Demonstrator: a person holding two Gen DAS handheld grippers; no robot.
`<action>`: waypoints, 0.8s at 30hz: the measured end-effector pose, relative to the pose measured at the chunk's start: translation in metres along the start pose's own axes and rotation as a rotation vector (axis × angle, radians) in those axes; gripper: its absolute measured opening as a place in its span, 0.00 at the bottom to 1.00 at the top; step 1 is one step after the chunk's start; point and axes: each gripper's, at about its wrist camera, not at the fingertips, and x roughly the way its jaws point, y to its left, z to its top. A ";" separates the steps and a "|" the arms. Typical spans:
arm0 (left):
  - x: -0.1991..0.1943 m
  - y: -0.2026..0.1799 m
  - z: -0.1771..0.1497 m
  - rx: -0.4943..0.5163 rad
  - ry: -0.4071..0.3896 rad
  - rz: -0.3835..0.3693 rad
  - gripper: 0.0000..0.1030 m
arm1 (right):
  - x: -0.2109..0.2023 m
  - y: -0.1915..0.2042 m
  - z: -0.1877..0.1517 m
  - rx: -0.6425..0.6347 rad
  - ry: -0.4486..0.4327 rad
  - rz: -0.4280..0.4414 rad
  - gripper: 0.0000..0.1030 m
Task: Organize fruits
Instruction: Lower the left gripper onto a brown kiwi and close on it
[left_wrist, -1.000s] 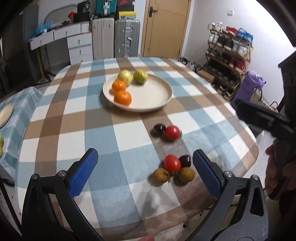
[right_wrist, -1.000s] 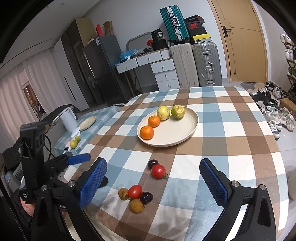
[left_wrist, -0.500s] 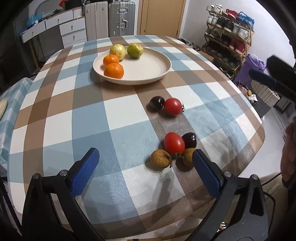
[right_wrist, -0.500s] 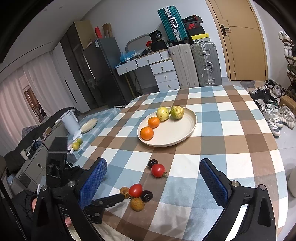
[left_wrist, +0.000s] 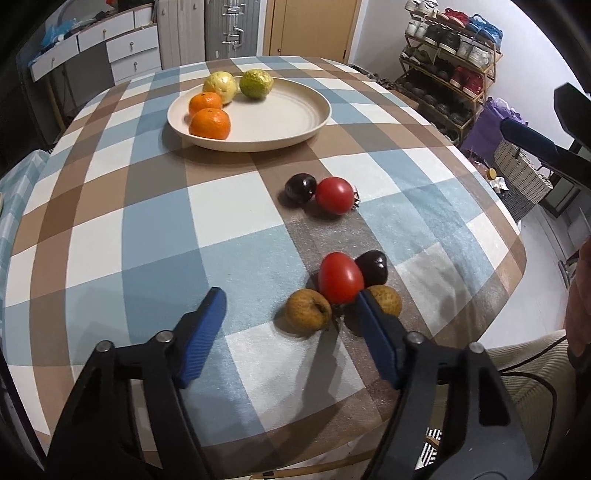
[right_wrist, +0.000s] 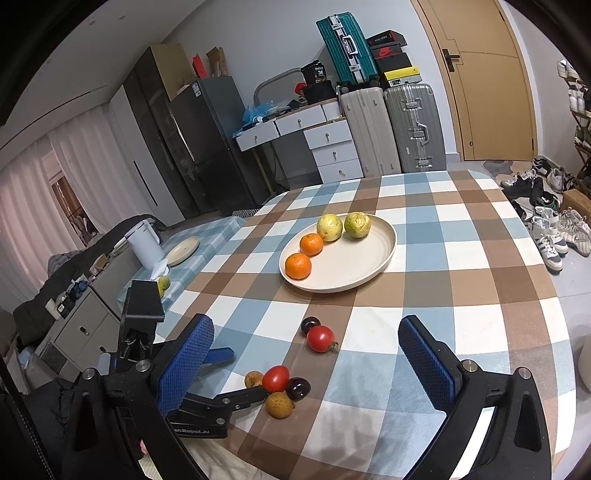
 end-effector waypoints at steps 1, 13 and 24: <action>0.001 0.000 0.000 -0.003 0.004 -0.015 0.61 | 0.000 0.001 0.000 -0.001 0.002 0.002 0.99; -0.004 -0.002 -0.002 -0.011 0.007 -0.068 0.43 | 0.003 0.004 -0.002 -0.010 0.014 0.005 0.99; -0.006 0.000 -0.005 -0.027 0.022 -0.099 0.21 | 0.003 0.004 -0.003 -0.010 0.017 0.002 0.99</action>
